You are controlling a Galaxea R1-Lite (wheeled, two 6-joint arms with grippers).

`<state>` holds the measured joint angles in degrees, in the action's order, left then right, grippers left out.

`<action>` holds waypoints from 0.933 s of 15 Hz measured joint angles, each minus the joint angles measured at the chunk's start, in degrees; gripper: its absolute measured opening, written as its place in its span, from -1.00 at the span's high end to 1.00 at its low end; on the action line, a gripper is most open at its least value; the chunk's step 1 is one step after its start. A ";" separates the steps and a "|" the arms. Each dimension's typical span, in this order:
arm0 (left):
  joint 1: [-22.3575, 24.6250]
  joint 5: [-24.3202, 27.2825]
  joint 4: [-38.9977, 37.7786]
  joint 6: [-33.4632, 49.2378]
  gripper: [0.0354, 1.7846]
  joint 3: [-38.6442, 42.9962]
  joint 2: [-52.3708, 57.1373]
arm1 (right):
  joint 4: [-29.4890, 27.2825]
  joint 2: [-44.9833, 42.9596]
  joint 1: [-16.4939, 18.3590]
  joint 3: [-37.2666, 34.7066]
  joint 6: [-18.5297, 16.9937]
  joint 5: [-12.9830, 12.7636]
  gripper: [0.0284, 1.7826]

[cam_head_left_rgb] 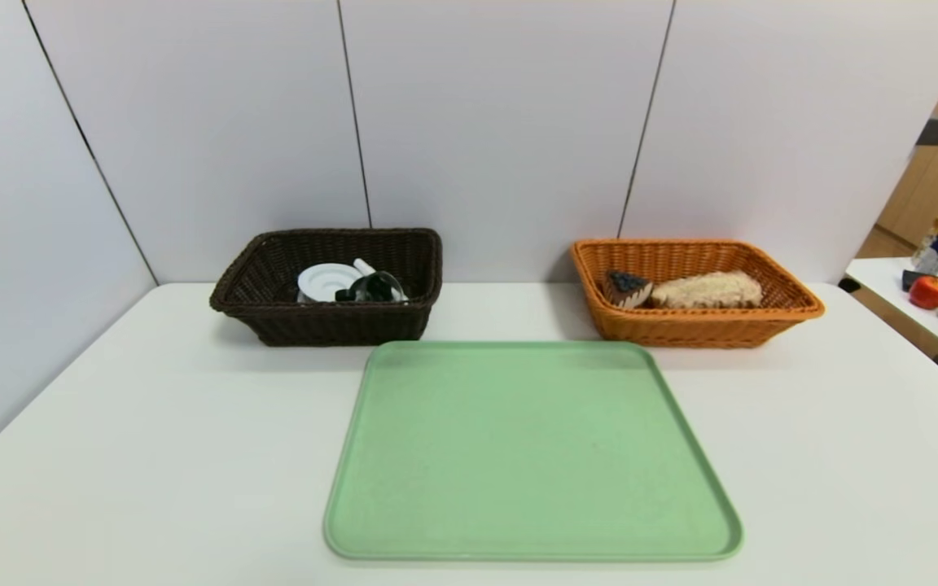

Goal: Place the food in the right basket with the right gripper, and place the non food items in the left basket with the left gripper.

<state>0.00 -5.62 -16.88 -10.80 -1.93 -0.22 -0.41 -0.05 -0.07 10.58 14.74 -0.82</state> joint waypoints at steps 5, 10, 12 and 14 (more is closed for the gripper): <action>0.07 2.56 9.17 2.89 -0.89 1.79 0.33 | 5.16 0.00 0.02 -10.23 -2.76 0.74 -0.92; 0.07 6.17 17.04 6.49 -0.89 1.85 0.33 | 3.55 0.00 0.00 -10.53 -5.05 0.74 -0.92; 0.07 6.14 17.04 6.90 -0.89 1.90 0.33 | 3.55 0.00 0.00 -10.56 -5.07 0.77 -0.92; 0.07 5.95 17.04 8.50 -0.89 1.93 0.33 | 3.55 0.00 0.00 -10.56 -5.07 0.82 -0.92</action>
<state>0.07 0.33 0.16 -2.30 0.00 0.11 3.13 -0.05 -0.07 0.02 9.67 0.00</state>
